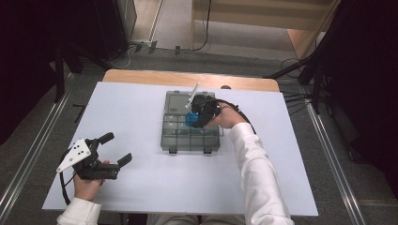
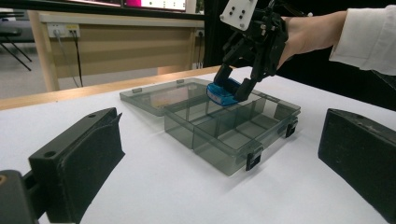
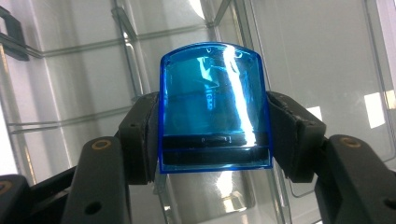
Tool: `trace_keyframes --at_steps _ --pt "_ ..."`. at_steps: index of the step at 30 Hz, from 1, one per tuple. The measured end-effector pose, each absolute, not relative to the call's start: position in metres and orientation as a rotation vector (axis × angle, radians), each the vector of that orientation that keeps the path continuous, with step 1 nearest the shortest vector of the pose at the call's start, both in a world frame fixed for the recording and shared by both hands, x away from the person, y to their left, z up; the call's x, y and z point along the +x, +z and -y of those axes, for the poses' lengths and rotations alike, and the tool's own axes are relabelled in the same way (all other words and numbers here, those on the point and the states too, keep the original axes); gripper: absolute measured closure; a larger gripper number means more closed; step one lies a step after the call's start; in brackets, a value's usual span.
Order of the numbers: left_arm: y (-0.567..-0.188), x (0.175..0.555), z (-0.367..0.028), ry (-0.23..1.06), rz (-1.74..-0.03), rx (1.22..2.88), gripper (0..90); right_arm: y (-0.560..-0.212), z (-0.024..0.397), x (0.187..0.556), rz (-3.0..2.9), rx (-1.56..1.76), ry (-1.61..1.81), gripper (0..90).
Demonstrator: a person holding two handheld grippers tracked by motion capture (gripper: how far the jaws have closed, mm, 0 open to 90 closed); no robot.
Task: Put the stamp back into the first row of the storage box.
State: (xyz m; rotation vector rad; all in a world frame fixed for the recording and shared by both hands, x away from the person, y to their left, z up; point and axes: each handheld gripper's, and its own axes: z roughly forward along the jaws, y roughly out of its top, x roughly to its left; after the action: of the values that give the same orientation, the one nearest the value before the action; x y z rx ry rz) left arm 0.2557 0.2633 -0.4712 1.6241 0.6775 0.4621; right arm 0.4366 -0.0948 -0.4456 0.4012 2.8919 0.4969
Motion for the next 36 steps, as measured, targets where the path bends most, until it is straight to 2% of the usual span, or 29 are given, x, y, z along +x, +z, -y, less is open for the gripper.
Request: trace_keyframes --at_steps 1,3,7,8,10,11,15,16,18,28,36 --pt "-0.471 0.256 -0.264 0.461 -0.678 1.623 0.0 -0.445 0.095 0.437 -2.898 0.434 0.506 40.9" --pt "-0.471 0.256 -0.264 0.461 -0.680 1.623 0.0 -0.444 0.096 0.438 -2.900 0.488 0.537 26.9" --pt "-0.471 0.256 -0.263 0.457 -0.680 1.622 0.0 -0.441 0.097 0.436 -2.873 0.497 0.538 23.9" --pt "-0.471 0.256 -0.263 0.456 -0.681 1.621 0.0 -0.438 0.099 0.433 -2.862 0.523 0.555 19.9" --pt "-0.471 0.256 -0.263 0.455 -0.681 1.621 0.0 -0.436 0.100 0.432 -2.860 0.553 0.551 18.3" --pt "-0.472 0.257 -0.263 0.452 -0.680 1.619 0.0 -0.434 0.103 0.430 -2.836 0.570 0.563 13.8" --pt "-0.472 0.257 -0.263 0.449 -0.676 1.620 0.0 -0.433 0.108 0.428 -2.814 0.658 0.575 9.7" --pt "-0.472 0.257 -0.262 0.449 -0.676 1.619 0.0 -0.432 0.112 0.427 -2.799 0.712 0.583 2.2" --pt "-0.472 0.257 -0.263 0.447 -0.676 1.619 0.0 -0.432 0.115 0.426 -2.792 0.747 0.586 0.0" --pt "-0.472 0.257 -0.262 0.446 -0.669 1.618 0.0 -0.415 0.156 0.413 -2.667 0.978 0.753 0.0" --pt "-0.472 0.258 -0.261 0.446 -0.673 1.622 0.0 -0.407 0.184 0.396 -2.596 1.039 0.804 0.0"
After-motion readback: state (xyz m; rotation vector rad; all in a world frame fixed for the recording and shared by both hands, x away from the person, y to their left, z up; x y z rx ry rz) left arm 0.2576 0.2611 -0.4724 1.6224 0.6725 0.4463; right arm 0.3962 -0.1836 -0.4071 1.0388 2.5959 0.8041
